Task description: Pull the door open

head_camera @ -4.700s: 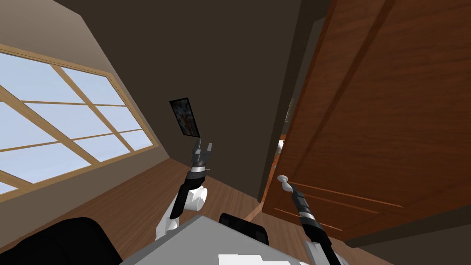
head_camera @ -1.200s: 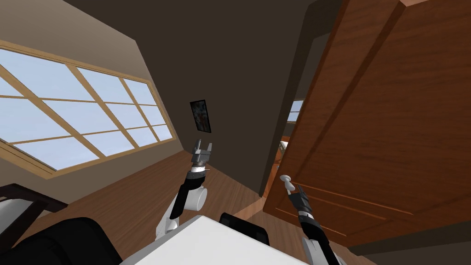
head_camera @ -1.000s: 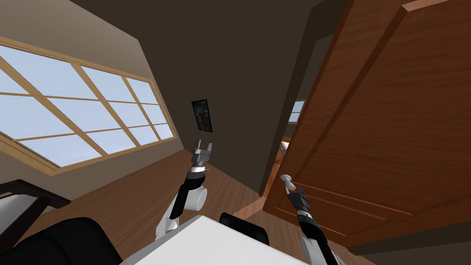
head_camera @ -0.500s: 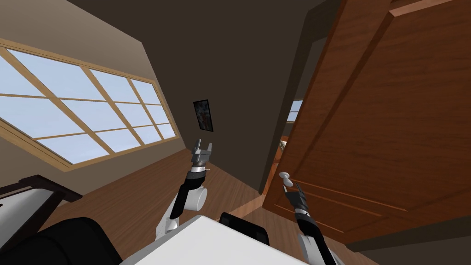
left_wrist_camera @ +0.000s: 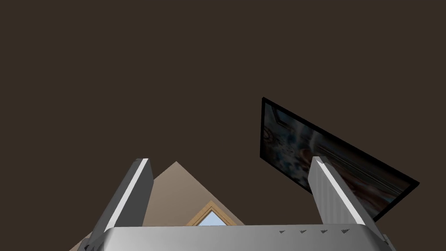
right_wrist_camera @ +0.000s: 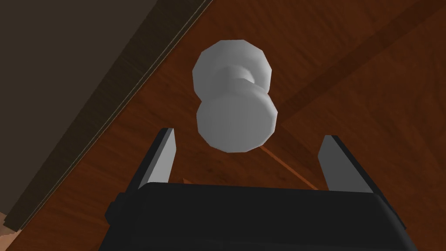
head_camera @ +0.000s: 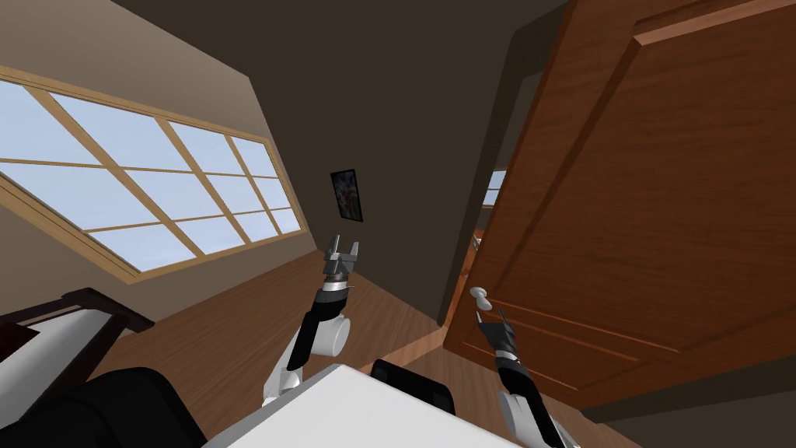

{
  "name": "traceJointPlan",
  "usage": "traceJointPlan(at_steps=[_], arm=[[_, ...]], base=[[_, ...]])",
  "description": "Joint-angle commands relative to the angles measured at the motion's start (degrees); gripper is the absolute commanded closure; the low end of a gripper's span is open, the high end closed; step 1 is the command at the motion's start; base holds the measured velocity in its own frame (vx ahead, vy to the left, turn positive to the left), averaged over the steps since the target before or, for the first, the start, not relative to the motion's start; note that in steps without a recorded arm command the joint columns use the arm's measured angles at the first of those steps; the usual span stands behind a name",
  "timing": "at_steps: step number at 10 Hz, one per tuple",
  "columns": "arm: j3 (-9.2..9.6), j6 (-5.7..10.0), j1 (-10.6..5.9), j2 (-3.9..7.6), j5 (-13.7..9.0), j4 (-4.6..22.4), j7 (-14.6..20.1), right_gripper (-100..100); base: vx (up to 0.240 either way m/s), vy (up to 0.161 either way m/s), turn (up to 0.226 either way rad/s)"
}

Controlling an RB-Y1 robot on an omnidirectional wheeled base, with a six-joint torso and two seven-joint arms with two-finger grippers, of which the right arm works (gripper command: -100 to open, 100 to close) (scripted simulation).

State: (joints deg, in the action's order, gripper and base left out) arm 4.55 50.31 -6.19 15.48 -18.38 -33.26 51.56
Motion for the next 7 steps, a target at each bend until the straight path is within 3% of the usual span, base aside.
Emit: traceJointPlan(at_steps=[1,7], arm=[[0.89,-0.39,-0.08,-0.22,-1.4,-0.51,2.86,-100],[2.65,-1.03,-0.29,-0.68,-4.16,-1.32,10.78,-100]], base=[[-0.081,-0.029,0.044],[-0.059,-0.021,0.026]])
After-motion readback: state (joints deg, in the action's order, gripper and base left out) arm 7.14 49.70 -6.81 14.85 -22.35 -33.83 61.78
